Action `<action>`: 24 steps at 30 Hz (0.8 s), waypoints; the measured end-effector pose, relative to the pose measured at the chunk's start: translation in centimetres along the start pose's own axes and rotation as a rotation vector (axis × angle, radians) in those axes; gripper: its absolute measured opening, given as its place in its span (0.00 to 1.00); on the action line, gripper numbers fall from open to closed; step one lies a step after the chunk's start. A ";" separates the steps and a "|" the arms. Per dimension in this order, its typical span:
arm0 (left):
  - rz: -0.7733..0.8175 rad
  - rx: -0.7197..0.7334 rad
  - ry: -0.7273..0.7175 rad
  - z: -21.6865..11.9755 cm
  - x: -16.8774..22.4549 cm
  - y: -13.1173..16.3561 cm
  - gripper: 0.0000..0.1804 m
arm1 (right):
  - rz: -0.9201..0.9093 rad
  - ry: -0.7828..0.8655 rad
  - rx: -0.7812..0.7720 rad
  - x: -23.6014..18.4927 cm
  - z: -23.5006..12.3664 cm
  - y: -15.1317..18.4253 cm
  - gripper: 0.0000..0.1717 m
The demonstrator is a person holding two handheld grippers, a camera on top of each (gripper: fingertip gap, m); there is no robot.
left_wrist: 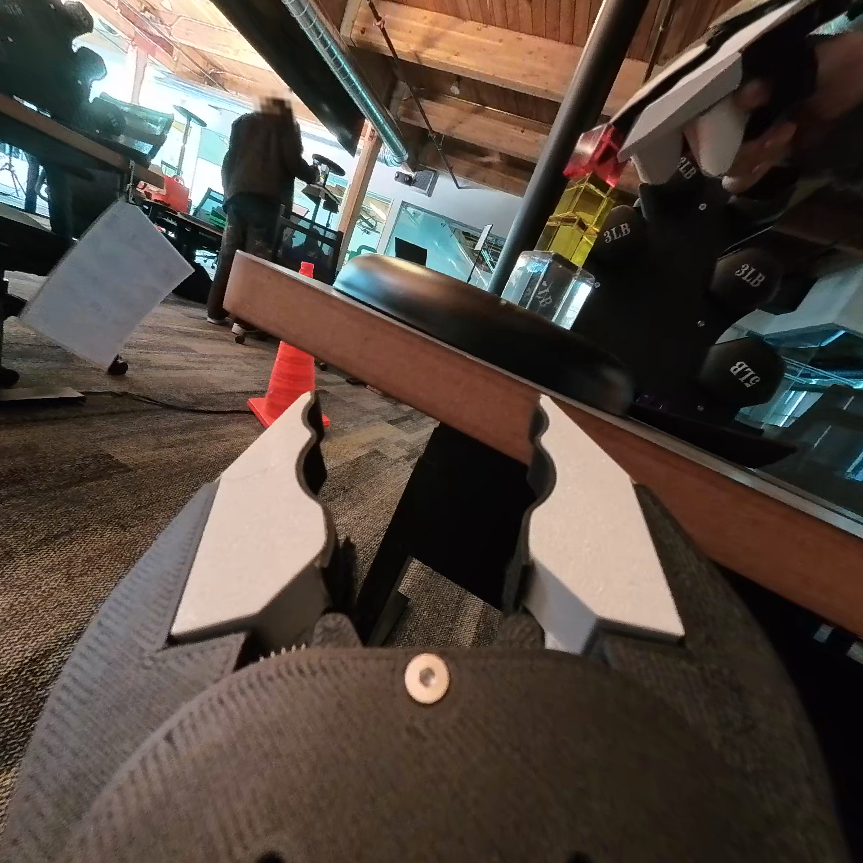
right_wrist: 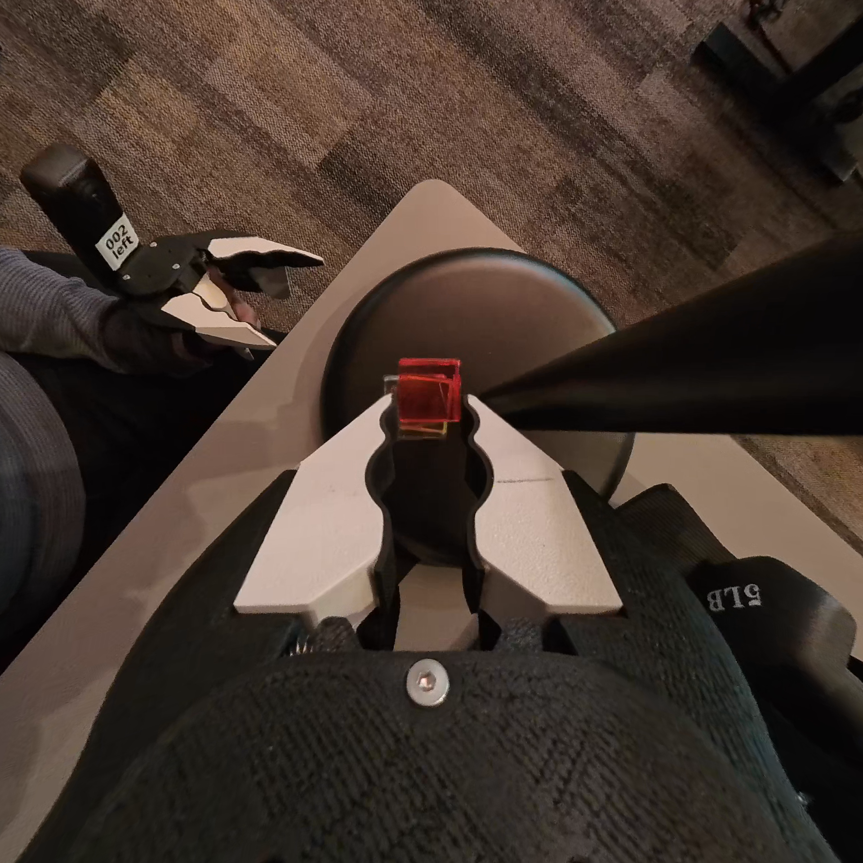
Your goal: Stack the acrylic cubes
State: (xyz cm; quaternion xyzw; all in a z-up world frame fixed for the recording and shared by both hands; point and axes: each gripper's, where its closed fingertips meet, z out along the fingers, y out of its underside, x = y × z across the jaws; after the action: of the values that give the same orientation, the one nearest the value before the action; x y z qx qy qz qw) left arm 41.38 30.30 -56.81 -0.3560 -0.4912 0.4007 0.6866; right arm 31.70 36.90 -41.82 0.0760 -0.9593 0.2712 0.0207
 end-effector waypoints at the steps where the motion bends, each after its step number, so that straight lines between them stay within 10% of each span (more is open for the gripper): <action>1: -0.001 0.000 0.000 0.0 0.0 0.0 0.49 | -0.001 0.003 -0.001 0.0 0.0 0.1 0.14; 9: -0.002 0.000 -0.004 0.0 0.0 0.0 0.49 | -0.005 0.046 0.023 0.5 -1.2 0.3 0.25; 13: 0.011 -0.002 -0.002 -0.1 0.0 -0.1 0.49 | 0.120 0.344 0.192 4.3 -6.5 1.6 0.19; 16: 0.002 0.002 0.003 0.0 0.0 -0.1 0.49 | 0.406 0.562 0.335 8.7 -8.3 6.3 0.11; 24: -0.026 0.004 0.002 0.0 0.0 0.0 0.49 | 0.924 0.722 0.461 14.2 -0.5 18.2 0.28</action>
State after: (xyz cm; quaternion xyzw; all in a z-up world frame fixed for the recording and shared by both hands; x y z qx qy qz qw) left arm 41.35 30.29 -56.86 -0.3485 -0.4943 0.3925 0.6929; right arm 14.82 50.51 -49.69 -0.4402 -0.7426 0.4604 0.2070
